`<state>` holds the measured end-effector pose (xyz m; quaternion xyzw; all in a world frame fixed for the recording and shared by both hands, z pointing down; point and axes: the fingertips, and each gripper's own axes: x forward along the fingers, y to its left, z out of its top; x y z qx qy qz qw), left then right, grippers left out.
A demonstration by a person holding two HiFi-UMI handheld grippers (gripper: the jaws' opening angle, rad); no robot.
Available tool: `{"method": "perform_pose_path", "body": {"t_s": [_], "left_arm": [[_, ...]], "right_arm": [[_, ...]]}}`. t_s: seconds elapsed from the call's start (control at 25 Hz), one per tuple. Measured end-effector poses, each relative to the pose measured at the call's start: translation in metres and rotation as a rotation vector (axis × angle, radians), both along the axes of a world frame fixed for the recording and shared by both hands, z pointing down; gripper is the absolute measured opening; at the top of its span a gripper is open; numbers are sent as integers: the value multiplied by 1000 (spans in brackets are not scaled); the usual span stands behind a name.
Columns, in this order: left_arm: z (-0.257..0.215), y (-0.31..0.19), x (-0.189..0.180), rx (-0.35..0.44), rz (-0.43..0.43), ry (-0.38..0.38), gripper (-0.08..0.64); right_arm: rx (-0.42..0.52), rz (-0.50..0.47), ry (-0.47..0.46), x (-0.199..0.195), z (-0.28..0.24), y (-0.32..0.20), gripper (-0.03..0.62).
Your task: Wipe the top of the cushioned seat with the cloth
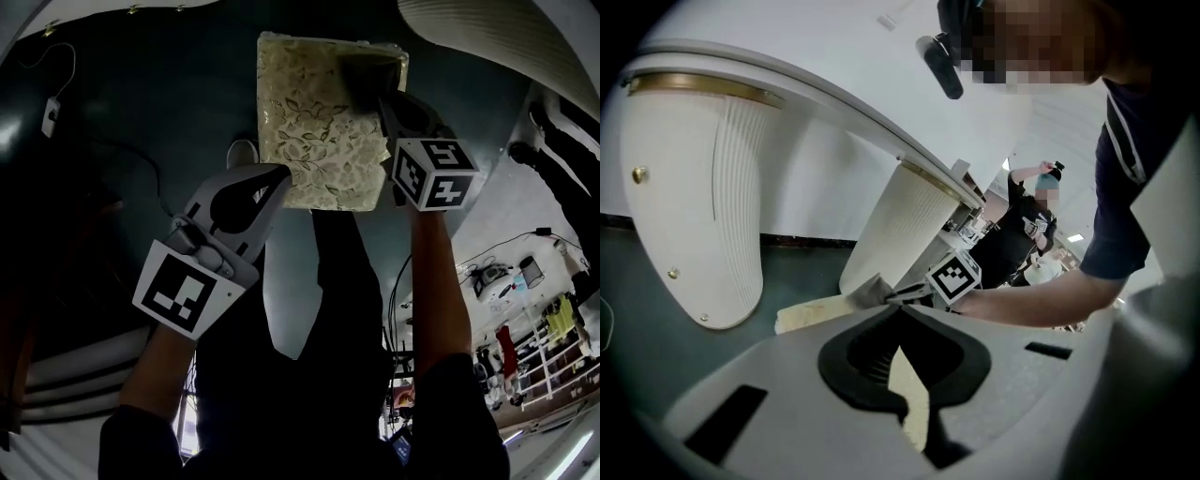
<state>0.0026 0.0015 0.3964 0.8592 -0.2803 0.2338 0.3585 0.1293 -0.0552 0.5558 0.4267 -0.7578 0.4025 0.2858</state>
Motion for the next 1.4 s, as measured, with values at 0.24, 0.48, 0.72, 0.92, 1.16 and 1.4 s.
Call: {"method": "perform_pose_path", "body": {"t_s": [0.24,0.48,0.72,0.92,1.16,1.4], "left_arm": [[2,7,36,-1,27,3,8],[-1,11,60,7,44,16,8],[-4,13,61,11,55,18,6],[-7,16,48,21,59,23,8],[-16,18,27,33,55,37,8],[-21,20,-11,35,28,37,8]], "right_arm": [[0,39,15,45,3,8,32],[3,64,41,79,0,16,32],[22,102,51,90,-12,21,32],[42,125,50,77,-26,26,32],[60,81,-1,27,-47,30,32],[65,44,-47,-34,-57,33,32]]}}
